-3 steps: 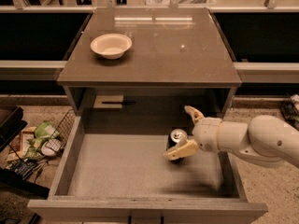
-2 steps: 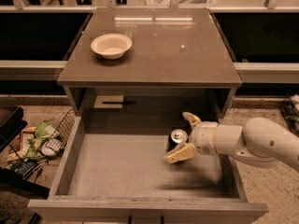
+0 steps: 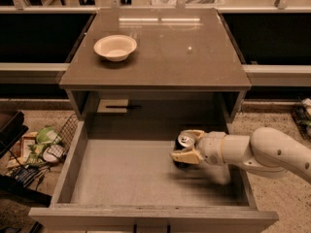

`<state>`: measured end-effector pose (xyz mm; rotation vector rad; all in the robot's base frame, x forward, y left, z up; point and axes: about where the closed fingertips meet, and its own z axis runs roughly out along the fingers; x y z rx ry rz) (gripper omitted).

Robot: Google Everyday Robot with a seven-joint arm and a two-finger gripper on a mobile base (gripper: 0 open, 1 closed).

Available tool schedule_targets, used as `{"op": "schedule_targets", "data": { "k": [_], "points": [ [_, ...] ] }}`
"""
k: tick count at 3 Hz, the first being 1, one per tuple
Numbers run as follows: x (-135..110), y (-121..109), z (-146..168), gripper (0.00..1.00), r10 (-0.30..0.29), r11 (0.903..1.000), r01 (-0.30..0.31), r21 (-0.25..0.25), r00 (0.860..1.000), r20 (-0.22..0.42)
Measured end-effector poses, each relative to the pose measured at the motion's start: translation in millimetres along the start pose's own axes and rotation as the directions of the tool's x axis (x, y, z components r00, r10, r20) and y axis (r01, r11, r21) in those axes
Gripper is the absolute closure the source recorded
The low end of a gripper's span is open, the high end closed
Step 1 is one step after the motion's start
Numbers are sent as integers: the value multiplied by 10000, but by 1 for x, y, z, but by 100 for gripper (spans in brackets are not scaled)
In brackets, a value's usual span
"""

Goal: Pick pepsi can from top drawer and place on counter

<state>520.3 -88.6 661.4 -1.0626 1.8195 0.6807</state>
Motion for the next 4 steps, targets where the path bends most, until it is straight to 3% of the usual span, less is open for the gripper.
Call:
{"op": "schedule_targets", "data": {
  "k": [1, 2, 3, 4],
  "points": [
    [0, -5, -4, 70, 357, 9994, -358, 42, 9992, 166],
    [-36, -31, -44, 94, 190, 9993, -185, 323, 9997, -170],
    [-123, -62, -139, 100, -469, 9910, 585, 1203, 9941, -973],
    [-181, -81, -214, 100, -470, 9820, 744, 1735, 9865, -1568]
  ]
}}
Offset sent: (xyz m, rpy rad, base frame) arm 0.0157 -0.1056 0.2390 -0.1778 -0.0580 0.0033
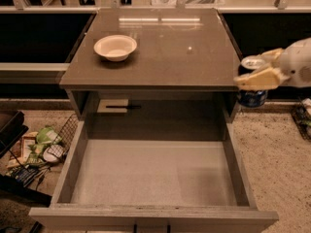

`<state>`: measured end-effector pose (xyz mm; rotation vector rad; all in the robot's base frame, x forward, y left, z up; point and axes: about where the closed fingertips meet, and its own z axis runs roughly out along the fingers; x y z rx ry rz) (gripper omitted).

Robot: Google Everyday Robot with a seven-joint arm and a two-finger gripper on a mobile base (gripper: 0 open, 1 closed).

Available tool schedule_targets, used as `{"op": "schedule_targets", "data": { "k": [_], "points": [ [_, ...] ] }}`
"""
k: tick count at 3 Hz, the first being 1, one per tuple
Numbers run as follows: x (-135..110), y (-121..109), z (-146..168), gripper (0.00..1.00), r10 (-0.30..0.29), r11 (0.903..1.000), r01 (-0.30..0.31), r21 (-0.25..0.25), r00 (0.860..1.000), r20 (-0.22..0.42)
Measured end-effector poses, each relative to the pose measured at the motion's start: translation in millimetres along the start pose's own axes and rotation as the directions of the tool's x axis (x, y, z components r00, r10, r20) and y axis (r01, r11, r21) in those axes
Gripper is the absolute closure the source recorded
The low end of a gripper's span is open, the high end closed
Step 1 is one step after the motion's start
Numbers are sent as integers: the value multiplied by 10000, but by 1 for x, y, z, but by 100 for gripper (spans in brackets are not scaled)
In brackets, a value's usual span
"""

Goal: Pick pepsi can from top drawer and place on counter

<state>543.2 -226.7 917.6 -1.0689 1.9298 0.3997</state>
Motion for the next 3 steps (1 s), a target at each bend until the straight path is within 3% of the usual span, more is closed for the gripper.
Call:
{"op": "schedule_targets", "data": {
  "k": [1, 2, 3],
  "points": [
    [-18, -38, -30, 100, 998, 9924, -1005, -711, 9949, -137],
    [-33, -77, -8, 100, 1854, 9764, -1822, -1159, 9825, 175],
    [-83, -117, 14, 100, 1967, 9780, -1861, -947, 9732, 1193]
  ]
}}
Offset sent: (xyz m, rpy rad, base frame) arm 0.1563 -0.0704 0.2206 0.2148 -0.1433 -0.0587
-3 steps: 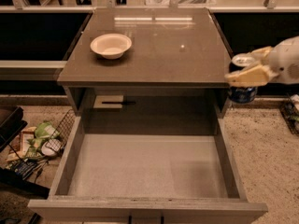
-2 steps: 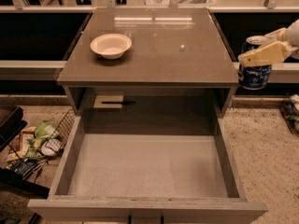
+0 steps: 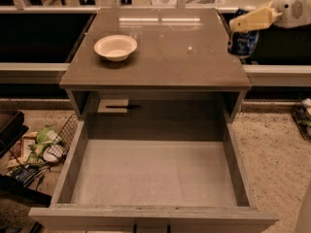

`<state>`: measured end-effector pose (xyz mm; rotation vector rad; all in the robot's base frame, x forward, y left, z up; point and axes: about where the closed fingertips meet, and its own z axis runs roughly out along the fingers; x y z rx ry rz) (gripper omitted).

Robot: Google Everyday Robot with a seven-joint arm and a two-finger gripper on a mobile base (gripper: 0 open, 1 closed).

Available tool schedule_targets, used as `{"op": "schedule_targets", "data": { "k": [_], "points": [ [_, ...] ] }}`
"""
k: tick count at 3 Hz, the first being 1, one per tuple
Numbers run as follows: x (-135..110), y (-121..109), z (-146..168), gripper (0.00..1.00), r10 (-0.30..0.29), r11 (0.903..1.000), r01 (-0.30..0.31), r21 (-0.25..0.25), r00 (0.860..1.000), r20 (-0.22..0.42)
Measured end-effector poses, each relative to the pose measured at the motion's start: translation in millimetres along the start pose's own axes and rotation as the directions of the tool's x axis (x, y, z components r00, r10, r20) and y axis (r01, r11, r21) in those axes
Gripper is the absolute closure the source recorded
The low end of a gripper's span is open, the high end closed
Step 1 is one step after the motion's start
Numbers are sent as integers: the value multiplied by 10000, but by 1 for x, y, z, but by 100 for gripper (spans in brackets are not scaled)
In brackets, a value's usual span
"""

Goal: Pick pepsi can from top drawer and place on counter

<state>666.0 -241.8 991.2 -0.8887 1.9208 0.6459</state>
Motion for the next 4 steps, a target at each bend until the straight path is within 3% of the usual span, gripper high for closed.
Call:
{"op": "schedule_targets", "data": {
  "k": [1, 2, 3, 4],
  "points": [
    [-71, -21, 6, 100, -782, 9922, 675, 1046, 9918, 1010],
    [-109, -38, 34, 100, -1565, 9729, 1304, 1912, 9792, 1287],
    [-113, -48, 85, 100, -1712, 9700, 1485, 1925, 9794, 1067],
    [-103, -50, 142, 100, -1582, 9777, 1439, 1530, 9837, 858]
  ]
}}
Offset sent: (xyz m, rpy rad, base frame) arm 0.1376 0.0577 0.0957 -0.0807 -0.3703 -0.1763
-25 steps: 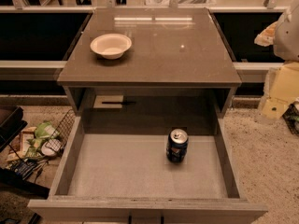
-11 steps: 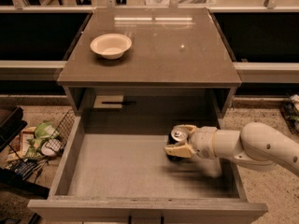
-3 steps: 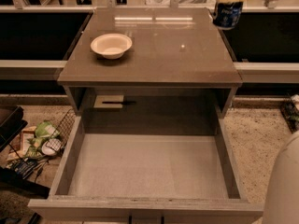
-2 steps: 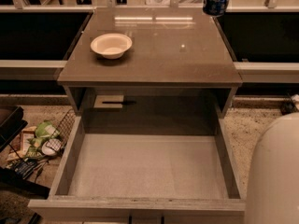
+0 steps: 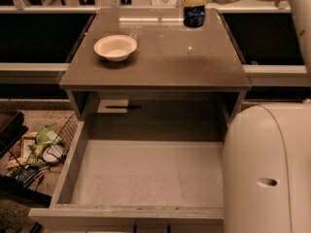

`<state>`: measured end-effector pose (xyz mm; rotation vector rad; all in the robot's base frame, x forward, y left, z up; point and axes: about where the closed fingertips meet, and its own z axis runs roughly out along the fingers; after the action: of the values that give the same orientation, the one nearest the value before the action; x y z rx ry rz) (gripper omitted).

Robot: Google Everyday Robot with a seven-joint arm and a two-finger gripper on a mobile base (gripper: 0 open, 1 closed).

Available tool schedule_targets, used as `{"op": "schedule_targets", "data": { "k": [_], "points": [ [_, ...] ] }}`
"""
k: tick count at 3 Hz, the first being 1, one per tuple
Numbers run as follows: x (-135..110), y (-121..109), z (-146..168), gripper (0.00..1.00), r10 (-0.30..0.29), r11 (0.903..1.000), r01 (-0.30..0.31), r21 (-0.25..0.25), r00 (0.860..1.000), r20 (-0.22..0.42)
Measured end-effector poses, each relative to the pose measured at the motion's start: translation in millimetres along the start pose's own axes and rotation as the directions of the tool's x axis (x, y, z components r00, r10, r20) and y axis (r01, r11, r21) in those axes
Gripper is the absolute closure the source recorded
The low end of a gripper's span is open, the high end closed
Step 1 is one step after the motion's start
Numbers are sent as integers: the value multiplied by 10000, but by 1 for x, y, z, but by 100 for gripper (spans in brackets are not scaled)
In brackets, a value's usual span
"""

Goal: Pick pepsi can from top drawer and place on counter

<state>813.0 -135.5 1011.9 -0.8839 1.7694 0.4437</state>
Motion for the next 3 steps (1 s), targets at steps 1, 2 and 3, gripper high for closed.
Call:
{"op": "schedule_targets", "data": {
  "k": [1, 2, 3],
  "points": [
    [18, 6, 39, 100, -17, 9998, 16, -222, 10000, -46],
    [46, 14, 65, 100, 225, 9987, -229, -457, 9997, -75],
    [74, 24, 76, 100, 427, 9980, -428, -475, 9991, -46]
  ]
}}
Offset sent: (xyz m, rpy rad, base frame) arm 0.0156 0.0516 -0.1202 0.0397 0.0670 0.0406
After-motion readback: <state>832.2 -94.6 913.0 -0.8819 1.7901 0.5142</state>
